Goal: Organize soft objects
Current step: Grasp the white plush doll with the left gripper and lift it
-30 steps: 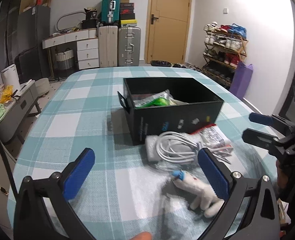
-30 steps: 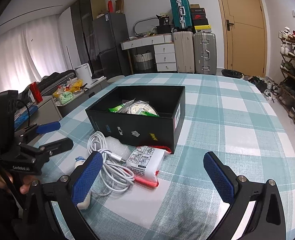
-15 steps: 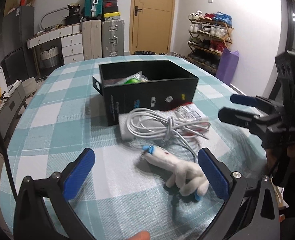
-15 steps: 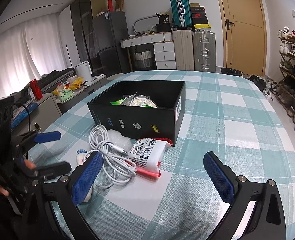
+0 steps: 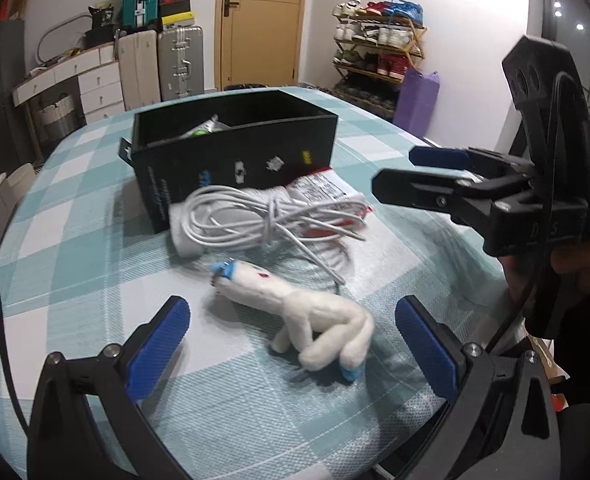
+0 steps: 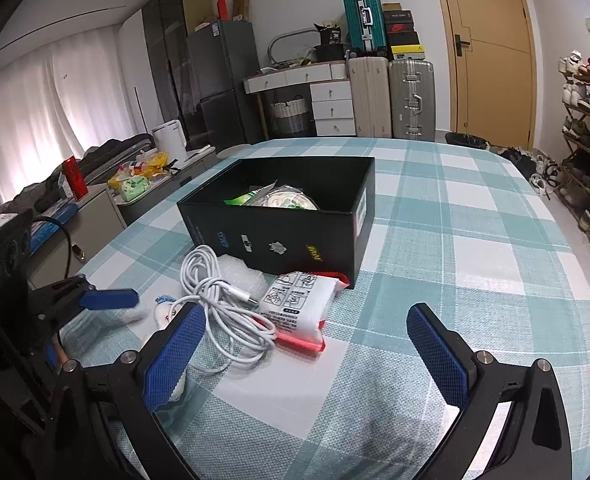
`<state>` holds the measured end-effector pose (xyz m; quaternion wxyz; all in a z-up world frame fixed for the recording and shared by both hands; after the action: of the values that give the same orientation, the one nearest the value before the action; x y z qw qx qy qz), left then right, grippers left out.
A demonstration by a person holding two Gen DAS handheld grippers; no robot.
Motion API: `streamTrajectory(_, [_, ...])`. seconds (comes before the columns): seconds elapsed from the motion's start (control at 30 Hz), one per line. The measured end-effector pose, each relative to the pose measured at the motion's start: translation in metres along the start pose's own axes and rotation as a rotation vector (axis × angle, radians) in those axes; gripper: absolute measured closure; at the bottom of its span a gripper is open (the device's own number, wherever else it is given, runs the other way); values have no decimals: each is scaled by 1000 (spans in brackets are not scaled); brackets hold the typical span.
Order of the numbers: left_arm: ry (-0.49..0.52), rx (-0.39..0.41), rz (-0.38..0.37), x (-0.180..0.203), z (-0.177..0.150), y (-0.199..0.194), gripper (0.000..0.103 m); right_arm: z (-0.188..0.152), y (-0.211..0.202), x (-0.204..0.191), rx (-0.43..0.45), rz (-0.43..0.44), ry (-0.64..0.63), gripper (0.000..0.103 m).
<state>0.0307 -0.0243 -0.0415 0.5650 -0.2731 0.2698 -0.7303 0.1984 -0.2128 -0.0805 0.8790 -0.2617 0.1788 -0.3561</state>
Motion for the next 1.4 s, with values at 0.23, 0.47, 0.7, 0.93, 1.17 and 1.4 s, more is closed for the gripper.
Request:
streamTrajectory(0.23, [24,-30,-18,7,-1,7,3,0,0,-2,-5,11,-5,1])
streamTrajectory(0.47, [30,-59,-22,8,-1,12,40,-1,-1,-6,-5,17,-16,1])
streamTrajectory(0.7, [36,-43,-51,6,-2,3,65,-1,1,-5,-10,22,-17,1])
streamTrajectory(0.93, [20,-15,-28,-3,-4,-9,65,1,1,-3,-8,10,-17,1])
streamTrajectory(1.17, [-27,35,21,-24,-1,-23,65,8,13,11,-66,-57,13,1])
streamTrajectory(1.4, [-46,58,50,-36,3,-26,65,12,38,18,-154,-137,14,1])
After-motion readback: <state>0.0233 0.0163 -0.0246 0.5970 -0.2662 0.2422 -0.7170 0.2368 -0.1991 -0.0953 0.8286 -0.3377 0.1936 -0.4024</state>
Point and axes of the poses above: each gripper's, at about its wrist camera, not at the fingertips, and y roughly the way its jaws point, x to its right, z to its top, the point moved 4 cm from there along y, roughly the way its jaws point, and after that the axes turned 1 degree about -x, right-handed, at the moved point
